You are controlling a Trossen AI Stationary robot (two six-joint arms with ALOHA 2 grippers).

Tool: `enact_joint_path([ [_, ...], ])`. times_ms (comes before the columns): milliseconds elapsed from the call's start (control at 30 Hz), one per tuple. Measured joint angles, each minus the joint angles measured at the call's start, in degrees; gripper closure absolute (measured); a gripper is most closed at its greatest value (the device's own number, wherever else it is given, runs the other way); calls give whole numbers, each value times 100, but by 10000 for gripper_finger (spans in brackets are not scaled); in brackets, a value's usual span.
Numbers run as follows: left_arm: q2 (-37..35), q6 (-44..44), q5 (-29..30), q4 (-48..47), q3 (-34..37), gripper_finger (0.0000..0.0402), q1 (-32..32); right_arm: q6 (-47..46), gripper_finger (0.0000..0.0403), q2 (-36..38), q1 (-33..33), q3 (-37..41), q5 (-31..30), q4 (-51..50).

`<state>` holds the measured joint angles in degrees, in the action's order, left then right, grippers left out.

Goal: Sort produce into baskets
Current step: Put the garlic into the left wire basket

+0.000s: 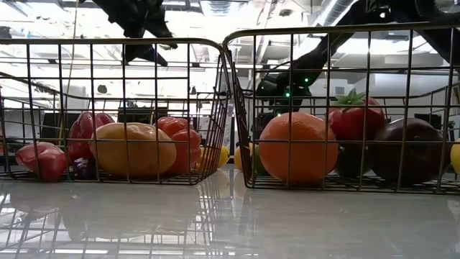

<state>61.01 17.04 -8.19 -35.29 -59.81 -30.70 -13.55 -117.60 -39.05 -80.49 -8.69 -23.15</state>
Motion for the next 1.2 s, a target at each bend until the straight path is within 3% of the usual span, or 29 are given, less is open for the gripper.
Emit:
enact_joint_path([
  [267, 0, -53, -15, -2, 0, 109, -166, 215, 117, 28, 13, 0, 127, -70],
  [733, 0, -137, -321, -2, 0, 109, -279, 196, 176, 314, 305, 0, 667, -675],
  [933, -2, -133, -620, -2, 0, 109, -277, 223, 174, 924, 510, 0, 1438, -1158],
  [1133, -4, -132, -1131, -3, 0, 109, -275, 557, 174, 1825, 998, 0, 3290, -1728],
  [1200, -4, -133, -1225, -4, 0, 109, -273, 639, 173, 2080, 1283, 0, 3653, -1933],
])
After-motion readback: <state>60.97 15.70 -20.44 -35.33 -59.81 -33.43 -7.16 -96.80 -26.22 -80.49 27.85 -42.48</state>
